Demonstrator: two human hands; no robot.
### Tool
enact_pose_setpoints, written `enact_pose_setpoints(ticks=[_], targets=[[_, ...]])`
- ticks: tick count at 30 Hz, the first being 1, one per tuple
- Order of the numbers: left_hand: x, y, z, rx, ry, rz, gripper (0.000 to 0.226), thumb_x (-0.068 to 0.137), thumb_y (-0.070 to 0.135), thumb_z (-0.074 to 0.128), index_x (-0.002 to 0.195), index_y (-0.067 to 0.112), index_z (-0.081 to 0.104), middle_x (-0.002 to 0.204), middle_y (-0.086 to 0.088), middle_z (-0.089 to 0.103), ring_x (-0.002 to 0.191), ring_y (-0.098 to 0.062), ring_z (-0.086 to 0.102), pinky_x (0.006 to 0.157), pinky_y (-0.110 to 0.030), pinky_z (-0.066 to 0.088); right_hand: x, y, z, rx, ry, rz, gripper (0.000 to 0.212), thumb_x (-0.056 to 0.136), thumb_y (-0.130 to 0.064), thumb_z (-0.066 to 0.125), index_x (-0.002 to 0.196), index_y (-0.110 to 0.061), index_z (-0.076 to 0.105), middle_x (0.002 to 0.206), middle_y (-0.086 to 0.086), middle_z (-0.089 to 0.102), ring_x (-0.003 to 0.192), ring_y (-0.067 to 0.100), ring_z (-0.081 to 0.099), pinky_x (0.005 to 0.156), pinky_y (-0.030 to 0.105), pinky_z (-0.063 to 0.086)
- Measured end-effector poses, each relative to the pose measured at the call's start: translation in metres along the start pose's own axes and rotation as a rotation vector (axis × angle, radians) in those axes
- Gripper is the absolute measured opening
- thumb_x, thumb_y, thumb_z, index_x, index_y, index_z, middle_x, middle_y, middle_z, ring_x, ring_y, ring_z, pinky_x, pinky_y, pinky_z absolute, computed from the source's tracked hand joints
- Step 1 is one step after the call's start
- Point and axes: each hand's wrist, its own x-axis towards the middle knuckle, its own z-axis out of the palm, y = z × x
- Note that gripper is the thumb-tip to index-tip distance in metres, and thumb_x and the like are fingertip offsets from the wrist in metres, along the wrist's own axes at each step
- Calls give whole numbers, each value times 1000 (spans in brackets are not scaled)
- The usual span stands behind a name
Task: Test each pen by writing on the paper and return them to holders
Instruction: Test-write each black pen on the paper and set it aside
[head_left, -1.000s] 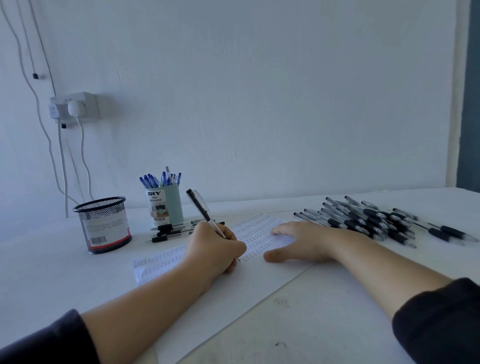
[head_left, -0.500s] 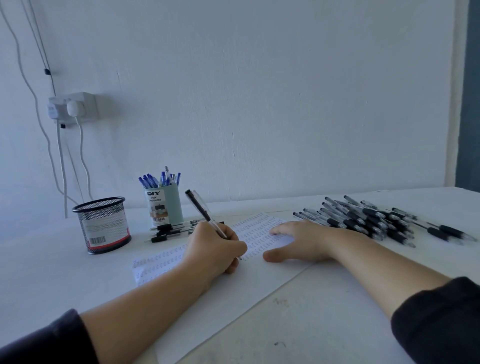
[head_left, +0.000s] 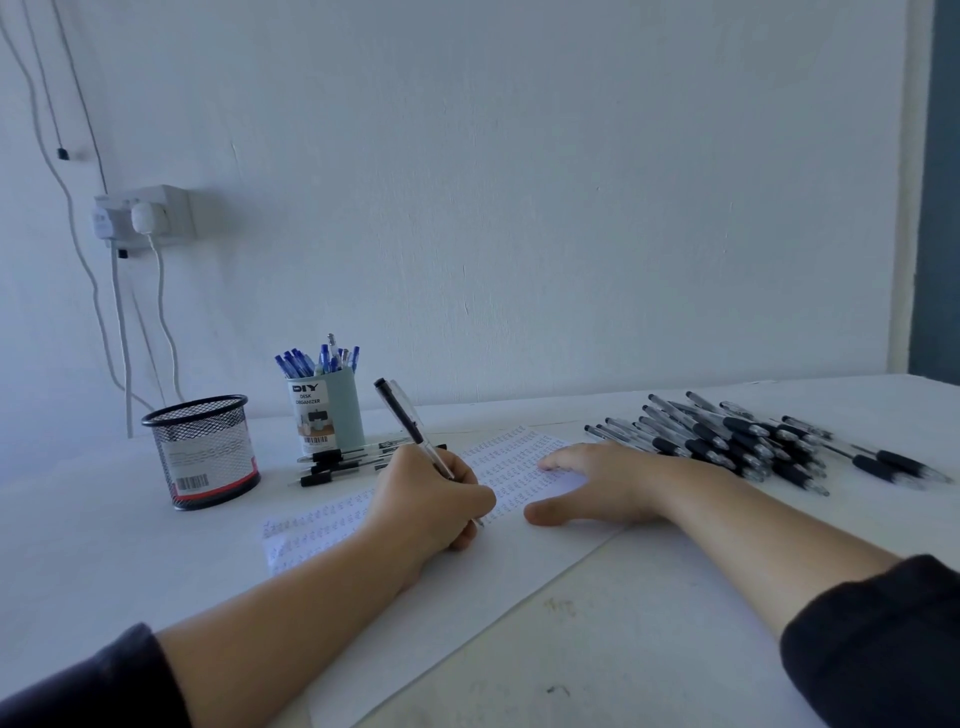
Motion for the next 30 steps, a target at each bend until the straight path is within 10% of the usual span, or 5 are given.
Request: enact_pose_setpoints(ticks=[17, 23, 30], targets=[[21, 2, -26, -498, 201, -190, 19, 90, 0, 44, 74, 9, 42, 51, -5, 45, 38, -11, 31, 38, -19, 23, -8, -6, -3, -12, 3, -6, 84, 73, -72, 57, 145, -39, 30, 155, -13, 24, 142, 11, 23, 116, 37, 21], [24, -3, -28, -499, 183, -192, 27, 101, 36, 40, 97, 9, 44, 53, -6, 41, 34, -11, 26, 31, -18, 20, -12, -10, -4, 30, -12, -3, 78, 75, -64, 62, 143, -38, 33, 154, -14, 25, 140, 10, 26, 115, 34, 22], [20, 2, -29, -507, 233, -140, 23, 94, 5, 33, 87, 8, 54, 50, -5, 46, 42, -15, 34, 42, -25, 26, -12, -9, -4, 51, -15, 9, 79, 74, -64, 64, 143, -39, 34, 154, -12, 26, 140, 12, 27, 115, 34, 22]])
